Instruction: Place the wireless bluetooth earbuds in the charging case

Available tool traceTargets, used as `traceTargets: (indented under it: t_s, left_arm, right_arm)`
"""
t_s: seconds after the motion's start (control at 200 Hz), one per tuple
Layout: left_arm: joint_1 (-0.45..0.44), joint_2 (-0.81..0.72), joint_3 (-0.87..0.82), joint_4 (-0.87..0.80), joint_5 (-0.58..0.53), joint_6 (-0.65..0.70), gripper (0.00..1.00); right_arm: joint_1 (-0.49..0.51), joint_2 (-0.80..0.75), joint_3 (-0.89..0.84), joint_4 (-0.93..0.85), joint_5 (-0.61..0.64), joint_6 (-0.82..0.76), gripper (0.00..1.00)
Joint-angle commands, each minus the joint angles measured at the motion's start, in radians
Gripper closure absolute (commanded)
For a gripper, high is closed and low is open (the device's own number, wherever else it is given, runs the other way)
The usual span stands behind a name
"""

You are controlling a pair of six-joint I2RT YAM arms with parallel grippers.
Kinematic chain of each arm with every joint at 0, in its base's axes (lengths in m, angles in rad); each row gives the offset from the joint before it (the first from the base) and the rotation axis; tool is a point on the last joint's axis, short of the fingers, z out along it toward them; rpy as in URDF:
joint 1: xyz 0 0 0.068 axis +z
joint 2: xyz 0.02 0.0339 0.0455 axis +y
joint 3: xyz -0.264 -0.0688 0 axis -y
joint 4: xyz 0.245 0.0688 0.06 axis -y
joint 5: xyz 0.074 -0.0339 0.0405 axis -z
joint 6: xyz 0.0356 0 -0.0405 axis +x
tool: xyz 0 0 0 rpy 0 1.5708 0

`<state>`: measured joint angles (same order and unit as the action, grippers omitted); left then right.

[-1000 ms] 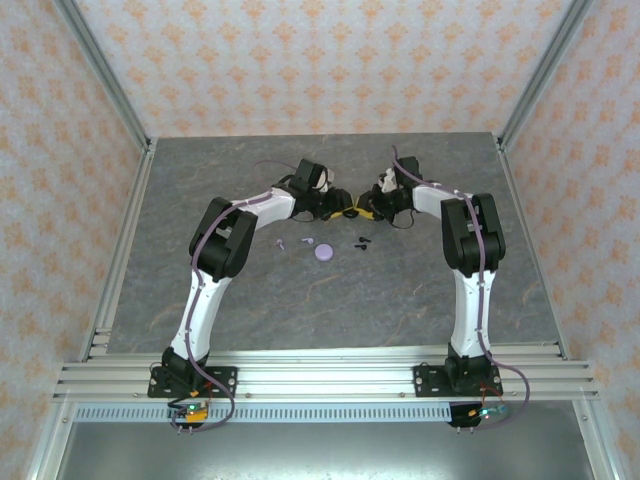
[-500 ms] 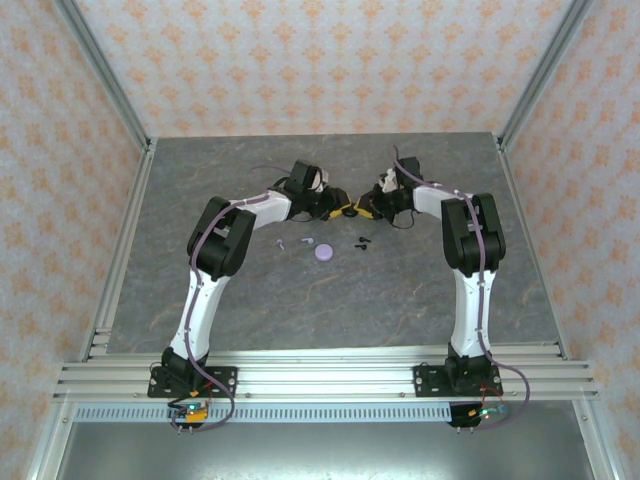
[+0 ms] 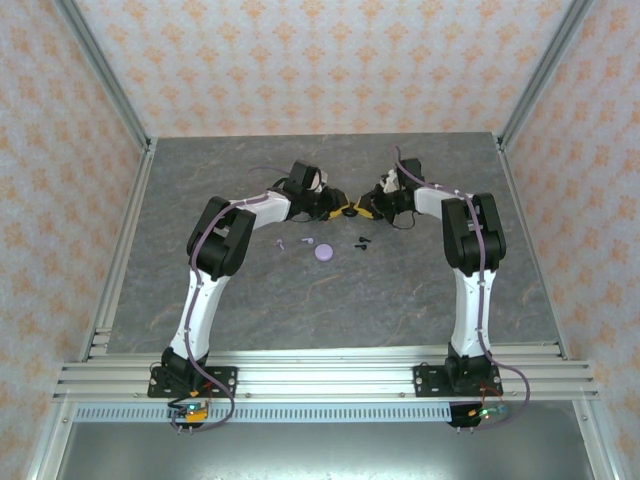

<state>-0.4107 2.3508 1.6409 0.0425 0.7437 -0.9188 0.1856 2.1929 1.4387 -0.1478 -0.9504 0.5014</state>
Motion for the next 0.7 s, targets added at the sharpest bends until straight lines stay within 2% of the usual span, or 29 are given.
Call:
traceTargets:
  t_s: [0.0, 0.165, 0.25, 0.511, 0.696]
  left_arm:
    - [-0.048, 0.05, -0.016, 0.056, 0.042, 0.0, 0.71]
    - [-0.048, 0.044, -0.016, 0.059, 0.043, -0.002, 0.74]
    - [-0.049, 0.038, -0.019, 0.062, 0.041, -0.002, 0.8]
    - [-0.049, -0.013, -0.054, 0.013, 0.003, 0.057, 0.81]
    - [-0.049, -0.032, -0.065, -0.012, 0.003, 0.09, 0.81]
  right_arm:
    - [0.025, 0.011, -0.01, 0.042, -0.097, 0.015, 0.86]
    - [0.026, 0.0, -0.018, 0.045, -0.101, 0.015, 0.86]
    - [0.026, -0.005, -0.021, 0.038, -0.101, 0.013, 0.85]
    - [0.016, -0.078, -0.049, -0.029, -0.016, -0.042, 0.7]
    - [0.001, -0.099, -0.05, -0.075, 0.001, -0.082, 0.67]
